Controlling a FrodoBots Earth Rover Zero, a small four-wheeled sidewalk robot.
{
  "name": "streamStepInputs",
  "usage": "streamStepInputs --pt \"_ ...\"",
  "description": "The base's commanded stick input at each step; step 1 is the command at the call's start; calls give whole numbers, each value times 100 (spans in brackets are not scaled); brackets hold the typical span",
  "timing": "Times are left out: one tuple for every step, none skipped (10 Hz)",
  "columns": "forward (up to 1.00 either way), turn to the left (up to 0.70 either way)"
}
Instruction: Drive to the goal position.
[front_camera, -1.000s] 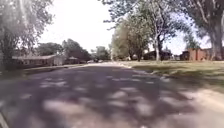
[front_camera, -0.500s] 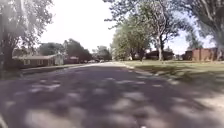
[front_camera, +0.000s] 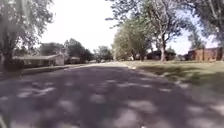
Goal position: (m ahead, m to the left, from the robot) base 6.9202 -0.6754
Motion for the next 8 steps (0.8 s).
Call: streamStepInputs --pt "69 3" --pt "69 3" --pt "69 3" --pt "69 3" --pt "69 3" --pt "69 3" --pt "69 3" --pt "69 3"
